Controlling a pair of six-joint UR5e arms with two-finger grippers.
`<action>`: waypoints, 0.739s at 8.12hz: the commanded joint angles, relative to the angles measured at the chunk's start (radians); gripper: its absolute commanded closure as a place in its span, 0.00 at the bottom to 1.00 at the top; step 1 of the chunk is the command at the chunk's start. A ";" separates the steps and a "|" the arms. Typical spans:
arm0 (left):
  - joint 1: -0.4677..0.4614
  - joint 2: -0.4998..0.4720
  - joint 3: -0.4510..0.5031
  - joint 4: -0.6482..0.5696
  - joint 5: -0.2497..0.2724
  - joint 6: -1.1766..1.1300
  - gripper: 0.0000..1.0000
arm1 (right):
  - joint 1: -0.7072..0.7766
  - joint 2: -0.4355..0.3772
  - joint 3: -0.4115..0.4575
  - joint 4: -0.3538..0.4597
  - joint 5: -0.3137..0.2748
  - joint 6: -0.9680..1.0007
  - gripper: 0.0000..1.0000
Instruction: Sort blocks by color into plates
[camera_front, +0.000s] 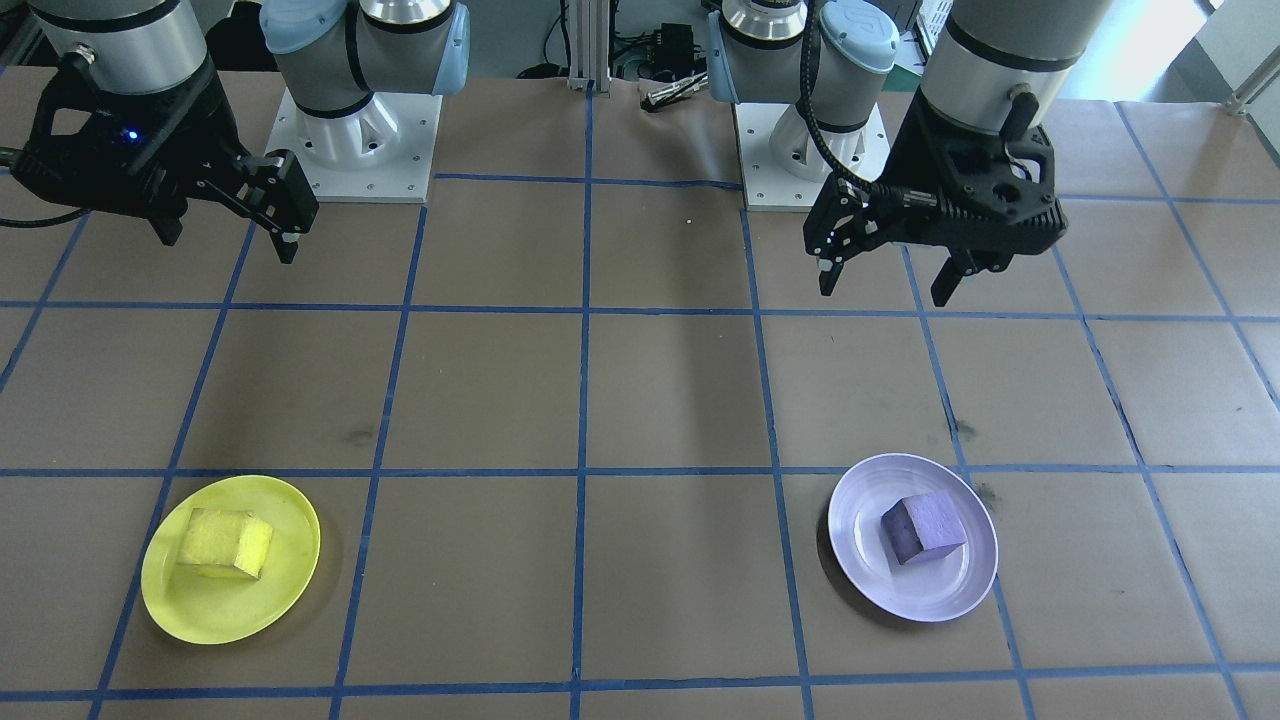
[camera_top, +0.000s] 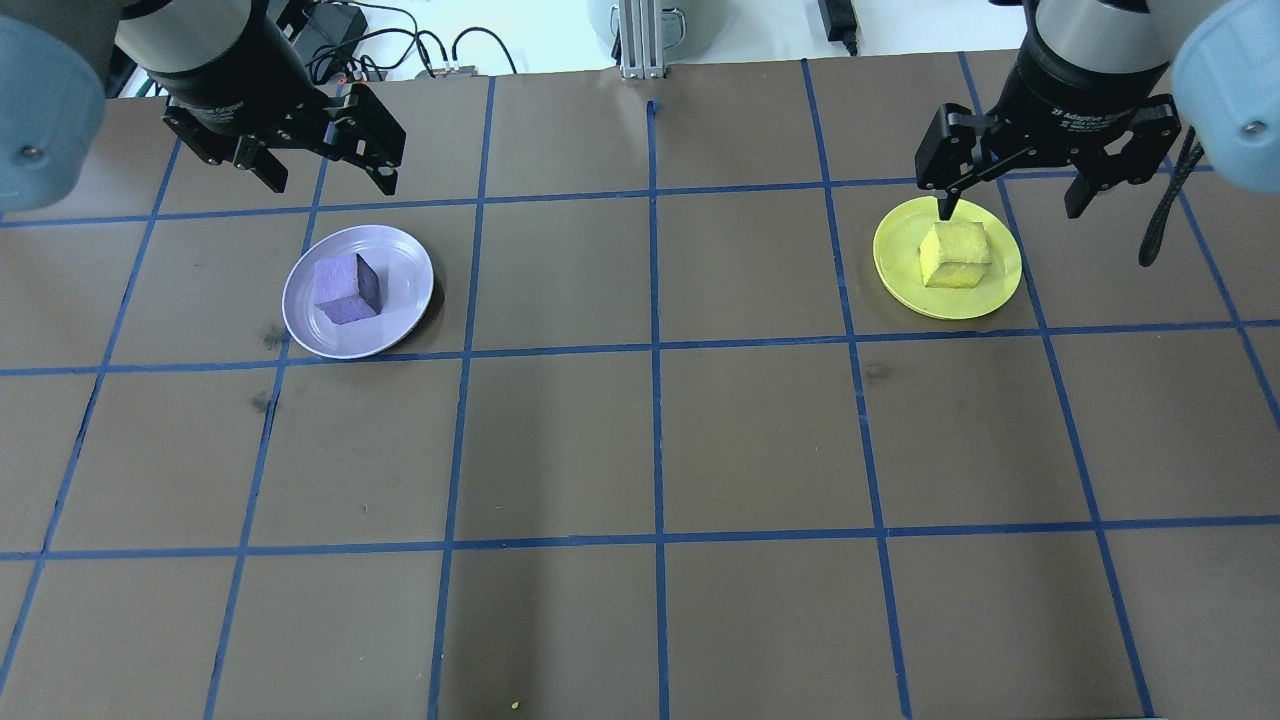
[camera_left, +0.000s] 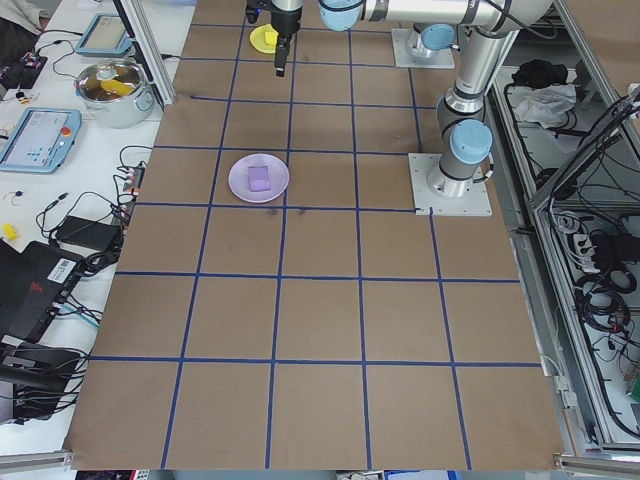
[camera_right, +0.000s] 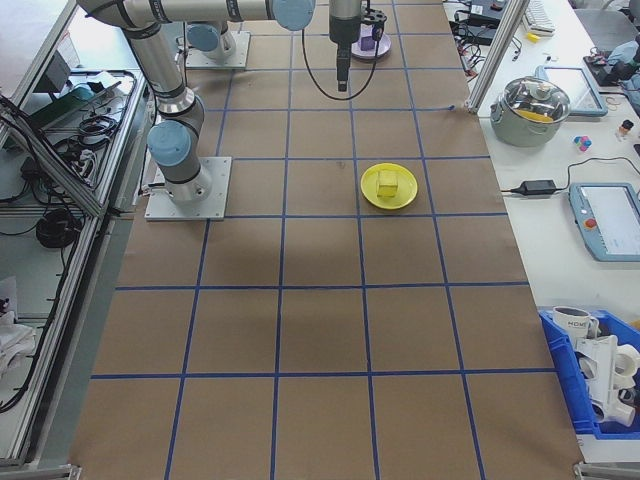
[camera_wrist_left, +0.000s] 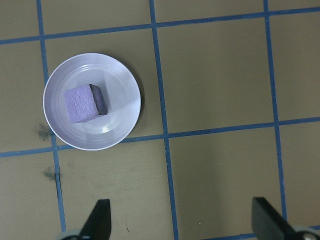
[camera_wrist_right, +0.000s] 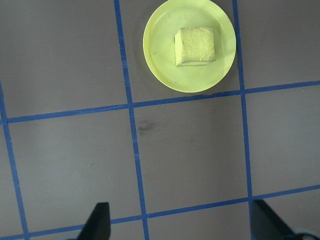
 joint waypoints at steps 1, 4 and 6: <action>-0.006 0.106 -0.101 -0.008 -0.006 -0.055 0.00 | -0.001 0.000 0.000 0.000 0.000 0.000 0.00; -0.003 0.121 -0.114 -0.009 0.006 -0.064 0.00 | -0.001 0.000 0.000 -0.002 0.000 0.000 0.00; -0.003 0.122 -0.114 -0.009 0.008 -0.061 0.00 | 0.001 0.000 0.000 -0.003 0.000 0.000 0.00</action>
